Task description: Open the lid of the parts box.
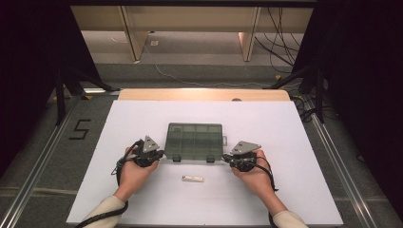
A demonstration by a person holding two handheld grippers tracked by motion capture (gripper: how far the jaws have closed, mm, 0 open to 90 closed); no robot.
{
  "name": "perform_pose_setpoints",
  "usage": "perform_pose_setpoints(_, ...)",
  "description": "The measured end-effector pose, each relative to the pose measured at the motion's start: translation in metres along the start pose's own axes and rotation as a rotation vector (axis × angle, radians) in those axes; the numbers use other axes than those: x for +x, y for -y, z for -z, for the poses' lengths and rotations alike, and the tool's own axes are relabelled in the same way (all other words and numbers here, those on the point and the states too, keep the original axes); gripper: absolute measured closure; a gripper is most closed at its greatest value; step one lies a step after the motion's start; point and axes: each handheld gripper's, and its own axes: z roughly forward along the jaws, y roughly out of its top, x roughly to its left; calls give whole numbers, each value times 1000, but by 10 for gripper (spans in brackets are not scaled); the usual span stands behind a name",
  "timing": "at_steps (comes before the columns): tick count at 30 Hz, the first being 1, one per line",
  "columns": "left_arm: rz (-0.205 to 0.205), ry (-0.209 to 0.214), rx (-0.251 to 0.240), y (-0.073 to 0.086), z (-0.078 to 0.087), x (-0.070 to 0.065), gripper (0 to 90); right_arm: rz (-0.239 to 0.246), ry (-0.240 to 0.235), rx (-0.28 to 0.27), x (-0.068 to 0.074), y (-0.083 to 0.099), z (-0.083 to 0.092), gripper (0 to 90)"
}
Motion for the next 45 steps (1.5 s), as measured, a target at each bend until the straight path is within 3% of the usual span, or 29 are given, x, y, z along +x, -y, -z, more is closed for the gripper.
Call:
perform_pose_setpoints(7, 25, -5, -17, -1, 1, -1, 897, 8, -3, -8, 1, -1, 2, 900)
perform_pose_setpoints(10, 4, -2, -6, -2, 4, 1, 897, 16, 2, -19, 0, -2, 3, 900)
perform_pose_setpoints(11, 19, 1, -12, -2, 4, 0, 897, 16, 3, -23, 0, -2, 3, 900)
perform_pose_setpoints(14, -9, 3, -15, -3, 7, 3, 897, 19, 8, -40, 1, -4, 5, 900)
perform_pose_setpoints(15, 15, 3, -33, -3, 7, 1, 897, 16, 5, -41, 1, -5, 6, 900)
perform_pose_setpoints(17, 26, 6, -41, -4, 8, 1, 897, 6, 3, -41, 1, -6, 7, 900)
perform_pose_setpoints(19, -12, 9, -29, -6, 11, 3, 897, -2, 3, -47, 1, -6, 7, 900)
perform_pose_setpoints(21, -7, 15, -41, -7, 12, 2, 897, 8, 9, -61, 1, -6, 8, 900)
perform_pose_setpoints(22, 38, 10, -79, -6, 10, 0, 897, 6, 3, -66, 0, -7, 8, 900)
perform_pose_setpoints(23, 24, 23, -74, -7, 11, 1, 897, 0, 5, -68, 1, -7, 9, 900)
perform_pose_setpoints(24, 51, 11, -95, -7, 11, -1, 896, -13, 6, -72, 1, -8, 10, 900)
perform_pose_setpoints(25, 22, 27, -71, -7, 13, 2, 897, -10, 9, -76, 1, -9, 10, 900)
perform_pose_setpoints(28, 36, 22, -103, -8, 13, 0, 897, -12, 11, -87, 0, -9, 11, 900)
perform_pose_setpoints(29, 10, 28, -89, -9, 15, 2, 897, -20, 9, -93, 0, -10, 12, 900)
perform_pose_setpoints(33, -3, 23, -92, -12, 17, 2, 897, -26, 23, -108, -1, -12, 13, 900)
perform_pose_setpoints(35, 12, 11, -118, -14, 17, 0, 897, -28, 30, -112, -1, -12, 14, 900)
perform_pose_setpoints(37, -1, 22, -108, -15, 18, 1, 896, -28, 32, -113, 0, -13, 14, 900)
perform_pose_setpoints(39, 31, 16, -137, -17, 17, -1, 897, -30, 36, -122, 0, -15, 15, 900)
perform_pose_setpoints(42, 14, 8, -123, -18, 19, 0, 897, -35, 41, -130, 0, -16, 16, 900)
perform_pose_setpoints(43, 54, 8, -150, -19, 18, -2, 897, -32, 49, -138, 0, -16, 16, 885)
perform_pose_setpoints(45, 32, 2, -154, -20, 20, 0, 897, -33, 55, -137, 0, -17, 16, 843)
